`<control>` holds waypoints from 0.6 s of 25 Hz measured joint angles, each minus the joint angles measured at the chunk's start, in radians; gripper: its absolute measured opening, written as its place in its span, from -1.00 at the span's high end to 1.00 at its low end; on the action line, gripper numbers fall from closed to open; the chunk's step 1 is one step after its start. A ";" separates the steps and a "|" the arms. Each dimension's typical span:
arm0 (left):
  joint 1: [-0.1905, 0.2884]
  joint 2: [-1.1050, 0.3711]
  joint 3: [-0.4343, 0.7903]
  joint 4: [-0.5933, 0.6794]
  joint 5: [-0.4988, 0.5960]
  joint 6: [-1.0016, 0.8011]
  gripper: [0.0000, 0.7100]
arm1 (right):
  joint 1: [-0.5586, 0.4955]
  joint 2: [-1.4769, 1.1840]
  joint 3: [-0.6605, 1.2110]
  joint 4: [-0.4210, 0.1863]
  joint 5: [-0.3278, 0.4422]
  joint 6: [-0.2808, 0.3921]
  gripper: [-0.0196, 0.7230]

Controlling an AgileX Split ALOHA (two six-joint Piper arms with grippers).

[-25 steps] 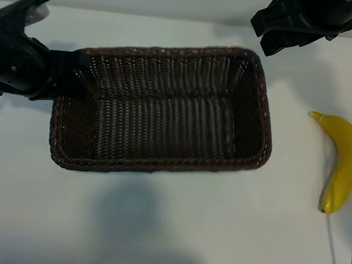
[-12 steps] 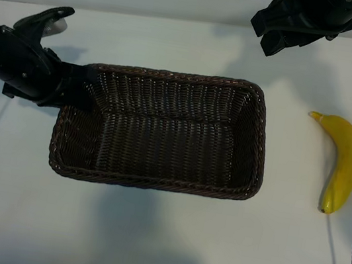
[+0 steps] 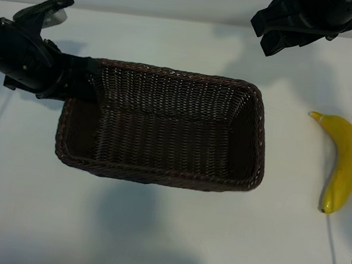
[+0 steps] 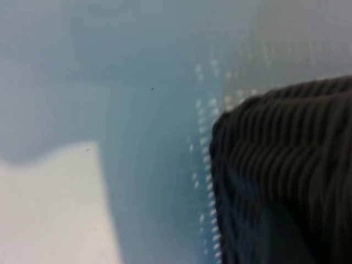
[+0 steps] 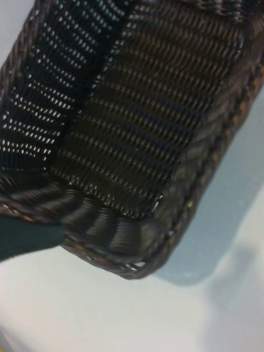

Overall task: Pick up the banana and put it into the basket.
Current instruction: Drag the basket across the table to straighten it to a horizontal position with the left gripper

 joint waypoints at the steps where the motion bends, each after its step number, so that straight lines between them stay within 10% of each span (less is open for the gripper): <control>1: 0.000 0.000 0.000 -0.002 -0.001 0.000 -0.03 | 0.000 0.000 0.000 0.000 0.000 0.000 -0.43; 15: 0.000 -0.062 0.000 0.063 0.066 -0.070 -0.41 | 0.000 0.000 0.000 0.000 0.000 0.000 -0.43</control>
